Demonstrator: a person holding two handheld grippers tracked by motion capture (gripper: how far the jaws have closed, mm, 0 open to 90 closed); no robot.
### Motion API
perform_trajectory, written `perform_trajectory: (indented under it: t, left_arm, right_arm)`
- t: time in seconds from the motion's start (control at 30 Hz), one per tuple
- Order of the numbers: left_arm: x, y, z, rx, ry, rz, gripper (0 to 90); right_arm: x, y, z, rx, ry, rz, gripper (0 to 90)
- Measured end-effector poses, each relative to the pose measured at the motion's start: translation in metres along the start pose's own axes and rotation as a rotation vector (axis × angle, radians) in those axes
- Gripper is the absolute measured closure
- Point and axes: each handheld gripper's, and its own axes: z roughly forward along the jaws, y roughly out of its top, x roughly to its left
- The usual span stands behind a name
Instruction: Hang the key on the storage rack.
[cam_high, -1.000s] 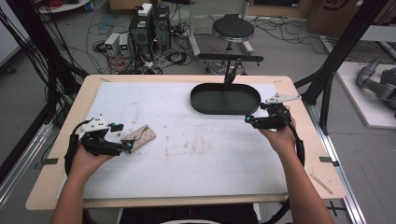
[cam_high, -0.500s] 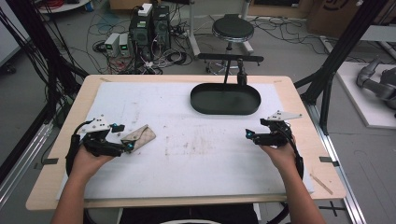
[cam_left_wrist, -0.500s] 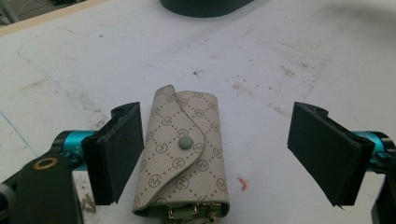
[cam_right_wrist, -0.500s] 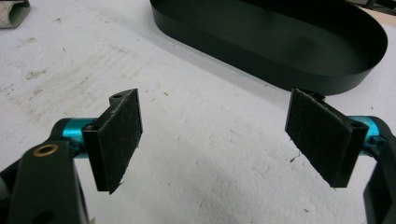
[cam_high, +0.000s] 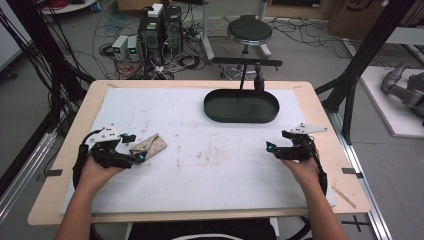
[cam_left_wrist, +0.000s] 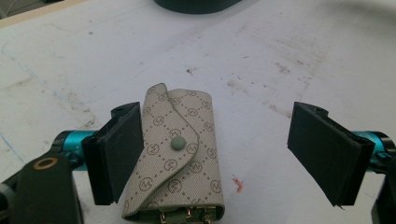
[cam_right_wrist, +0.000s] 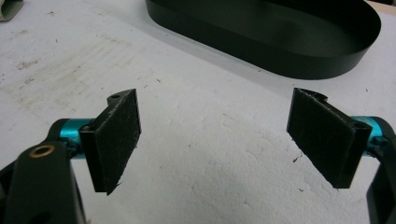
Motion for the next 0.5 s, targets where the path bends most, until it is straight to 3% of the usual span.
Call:
perform_trajectory:
  t: [0.5]
  left_arm:
    - [0.0002, -0.0008, 0.0032, -0.009, 0.014, -0.004, 18.4]
  right_arm:
    - [-0.0044, 0.0000, -0.0011, -0.026, -0.006, 0.021, 17.7]
